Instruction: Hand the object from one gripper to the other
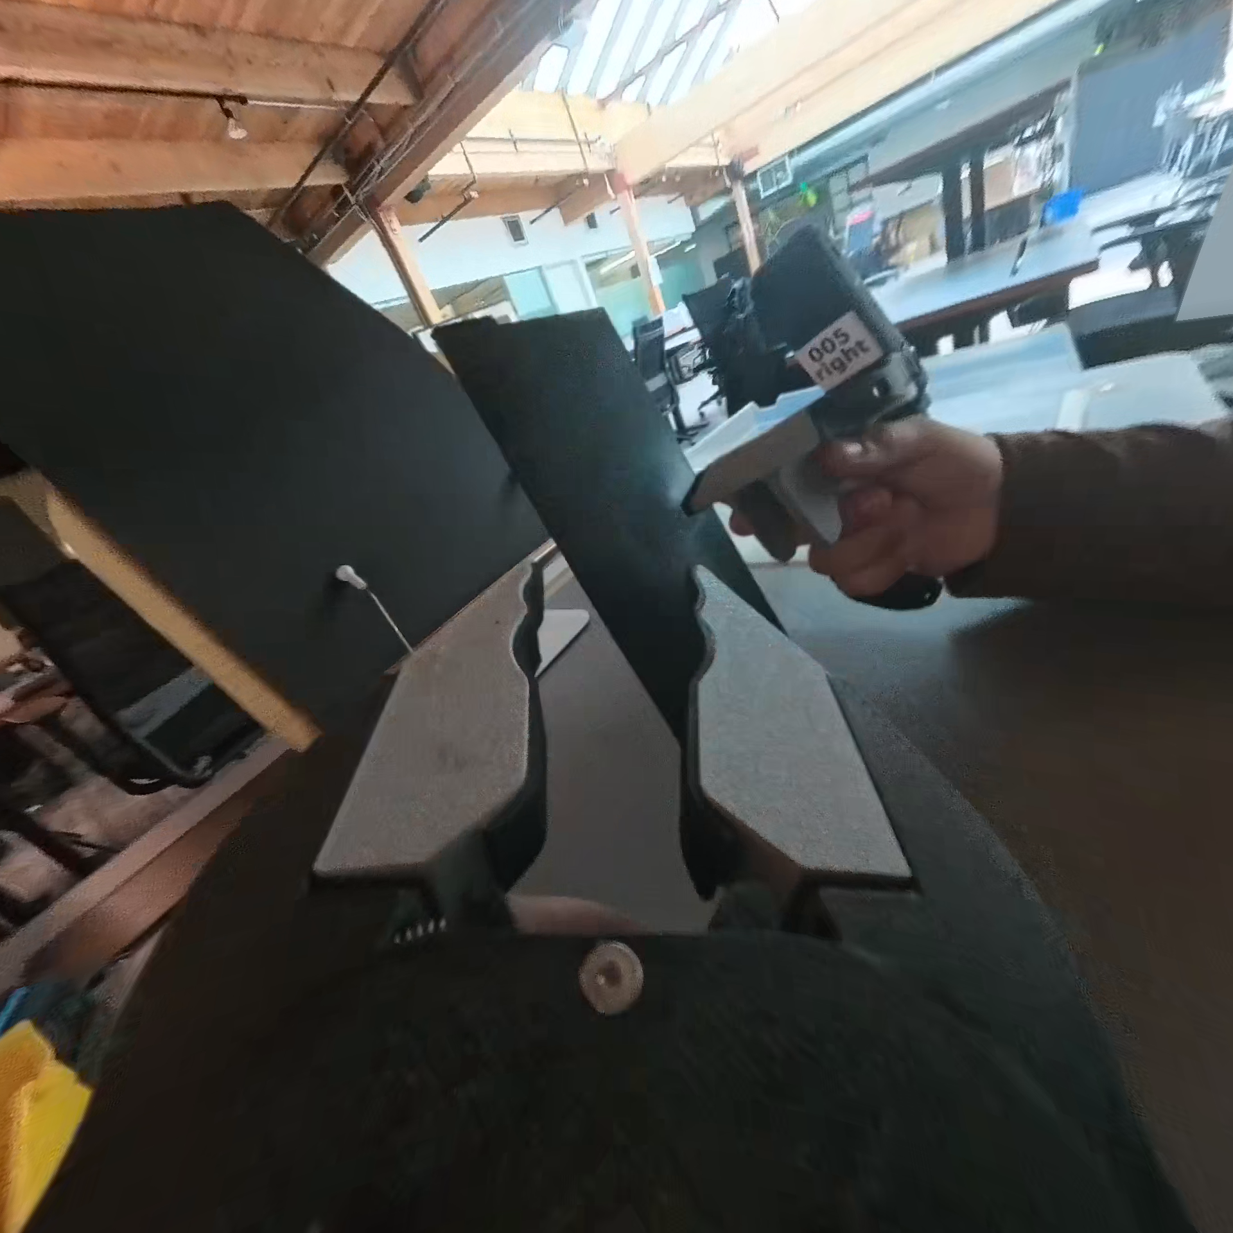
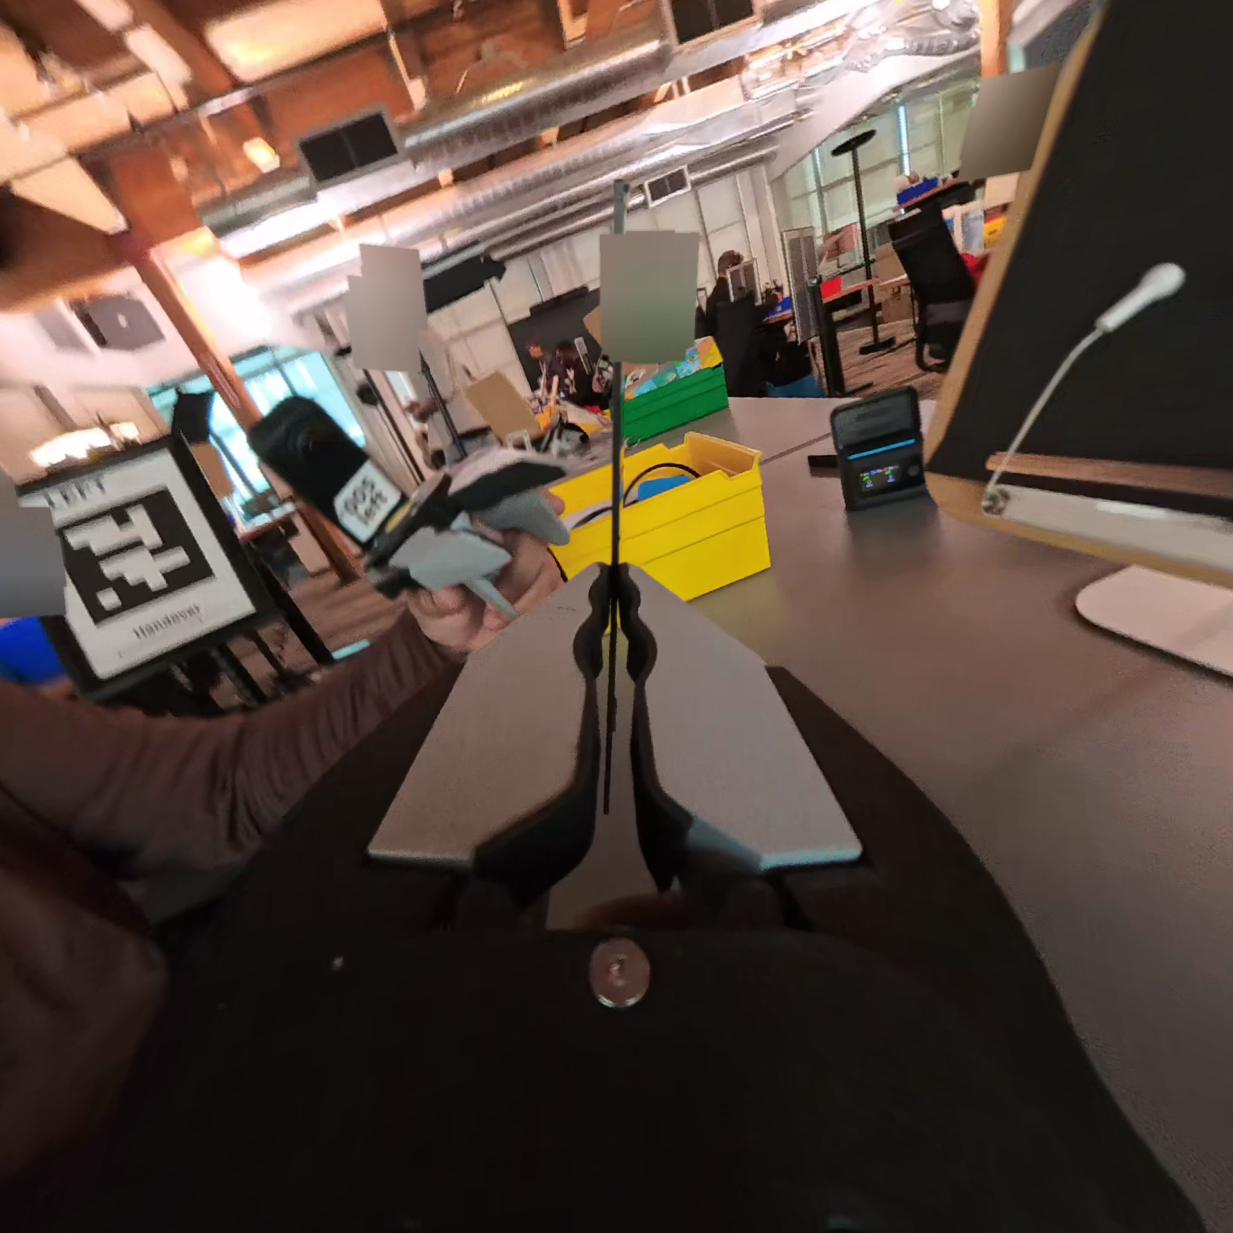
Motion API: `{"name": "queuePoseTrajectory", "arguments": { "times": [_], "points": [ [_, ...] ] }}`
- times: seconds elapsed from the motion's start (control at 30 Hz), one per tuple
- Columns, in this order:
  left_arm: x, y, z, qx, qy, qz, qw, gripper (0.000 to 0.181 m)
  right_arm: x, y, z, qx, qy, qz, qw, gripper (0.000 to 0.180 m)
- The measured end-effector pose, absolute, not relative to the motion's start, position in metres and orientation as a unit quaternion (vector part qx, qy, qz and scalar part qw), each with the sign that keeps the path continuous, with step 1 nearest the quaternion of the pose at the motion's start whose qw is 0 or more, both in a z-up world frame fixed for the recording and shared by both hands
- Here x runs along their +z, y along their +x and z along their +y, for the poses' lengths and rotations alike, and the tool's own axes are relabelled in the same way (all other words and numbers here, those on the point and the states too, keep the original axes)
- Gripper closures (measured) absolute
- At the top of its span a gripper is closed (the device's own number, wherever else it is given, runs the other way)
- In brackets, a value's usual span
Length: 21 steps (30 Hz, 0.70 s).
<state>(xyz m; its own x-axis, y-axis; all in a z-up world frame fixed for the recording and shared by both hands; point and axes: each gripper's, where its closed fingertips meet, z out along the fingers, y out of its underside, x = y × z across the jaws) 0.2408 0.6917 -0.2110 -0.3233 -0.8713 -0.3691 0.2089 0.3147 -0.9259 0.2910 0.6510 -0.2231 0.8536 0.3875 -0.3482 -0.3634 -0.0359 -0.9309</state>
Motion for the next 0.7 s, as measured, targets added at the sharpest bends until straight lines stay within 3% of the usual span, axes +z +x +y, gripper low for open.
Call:
{"name": "queuePoseTrajectory", "arguments": {
  "times": [0.2, 0.3, 0.47, 0.6, 0.7],
  "points": [
    [-0.236, 0.249, 0.704, -0.354, -0.219, 0.666, 0.618, 0.150, -0.206, 0.302, 0.635, 0.418, -0.611, 0.055, 0.670, 0.180],
    [-0.251, 0.256, 0.704, -0.265, -0.192, 0.686, 0.650, 0.131, -0.208, 0.299, 0.633, 0.457, -0.612, 0.067, 0.642, 0.180],
    [-0.241, 0.251, 0.682, -0.183, -0.099, 0.652, 0.729, 0.125, -0.226, 0.281, 0.641, 0.499, -0.640, 0.073, 0.579, 0.180],
    [-0.244, 0.249, 0.660, -0.144, -0.037, 0.646, 0.749, 0.146, -0.232, 0.272, 0.646, 0.533, -0.634, 0.082, 0.554, 0.180],
    [-0.244, 0.250, 0.655, -0.152, -0.043, 0.647, 0.746, 0.178, -0.239, 0.275, 0.651, 0.508, -0.648, 0.080, 0.561, 0.176]
  ]
}}
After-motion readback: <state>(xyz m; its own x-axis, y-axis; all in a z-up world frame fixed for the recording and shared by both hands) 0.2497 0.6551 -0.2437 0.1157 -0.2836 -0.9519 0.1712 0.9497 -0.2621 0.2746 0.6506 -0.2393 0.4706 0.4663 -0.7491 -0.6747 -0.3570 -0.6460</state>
